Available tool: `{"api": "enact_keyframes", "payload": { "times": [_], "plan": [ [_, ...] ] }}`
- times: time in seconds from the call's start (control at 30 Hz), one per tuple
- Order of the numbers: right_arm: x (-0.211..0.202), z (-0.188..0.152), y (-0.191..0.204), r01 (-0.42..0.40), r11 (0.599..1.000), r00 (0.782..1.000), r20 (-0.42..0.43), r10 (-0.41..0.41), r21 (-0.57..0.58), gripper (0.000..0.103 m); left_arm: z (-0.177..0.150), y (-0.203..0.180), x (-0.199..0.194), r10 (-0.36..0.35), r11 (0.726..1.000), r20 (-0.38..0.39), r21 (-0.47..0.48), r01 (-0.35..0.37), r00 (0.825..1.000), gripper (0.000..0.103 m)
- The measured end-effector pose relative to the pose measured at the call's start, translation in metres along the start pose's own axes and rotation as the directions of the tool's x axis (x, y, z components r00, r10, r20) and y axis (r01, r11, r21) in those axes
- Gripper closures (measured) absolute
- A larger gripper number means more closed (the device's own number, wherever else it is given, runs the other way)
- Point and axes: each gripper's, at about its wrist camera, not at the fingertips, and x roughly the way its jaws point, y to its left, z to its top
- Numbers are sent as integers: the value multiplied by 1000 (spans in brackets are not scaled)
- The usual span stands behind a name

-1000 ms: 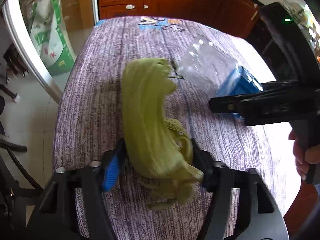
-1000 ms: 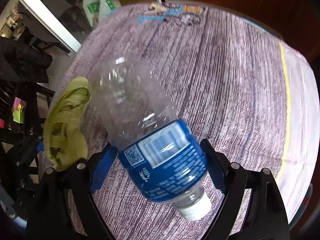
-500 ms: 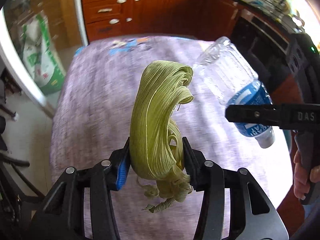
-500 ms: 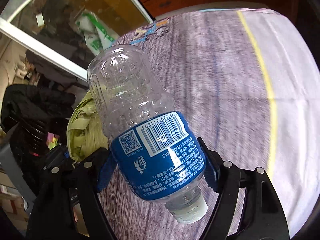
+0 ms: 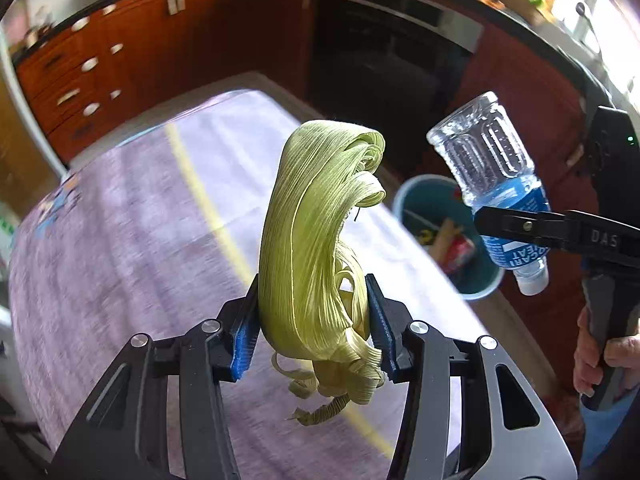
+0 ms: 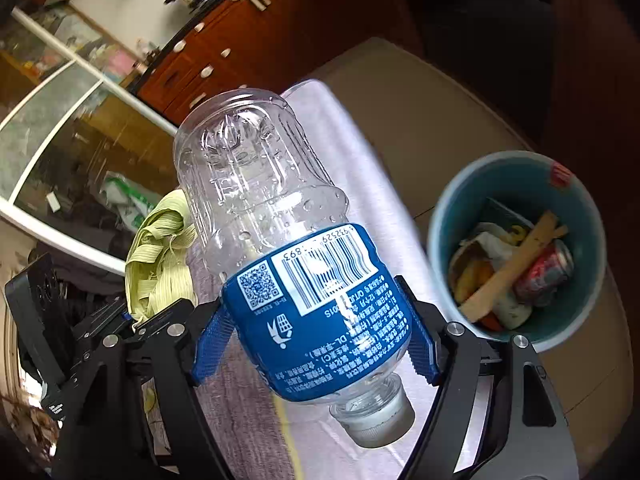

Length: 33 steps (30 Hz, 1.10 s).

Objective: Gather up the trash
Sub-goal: 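Carry the corn husks with the left tool while the right tool carries the bottle to the bin, then open both tools to drop the husks and bottle into the bin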

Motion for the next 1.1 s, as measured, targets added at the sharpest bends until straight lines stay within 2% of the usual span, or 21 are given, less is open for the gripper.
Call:
{"api": "enact_keyframes", "payload": {
  "times": [0.13,0.37,0.5,0.6,0.67,0.87,0.97,1.03,1.1],
  "plan": [
    [-9,3,-63,44,994,999,23,-46,105,32,20,-50,29,-29,997,-40,68,32,999,54],
    [17,-2,-140,64,973,997,-47,-55,223,32,40,-96,87,-34,991,-128,123,50,991,53],
    [41,6,-160,53,966,996,-89,-31,254,30,49,-105,110,-29,989,-159,141,51,987,53],
    [53,10,-173,34,958,995,-98,-6,285,23,52,-110,123,-23,988,-175,148,49,984,53],
    [57,11,-180,24,954,996,-93,5,299,23,50,-110,126,-20,987,-182,152,48,983,53],
    [44,9,-188,35,953,997,-78,-12,301,16,54,-117,148,-18,984,-214,171,55,977,52],
    [31,6,-195,54,941,998,-59,-36,333,12,55,-141,151,-26,979,-221,190,69,975,51],
    [20,5,-198,72,934,997,-42,-61,351,10,57,-148,155,-33,977,-222,200,79,974,49],
    [11,3,-202,81,927,997,-31,-74,367,10,58,-155,159,-34,974,-231,211,84,972,42]
  ]
}}
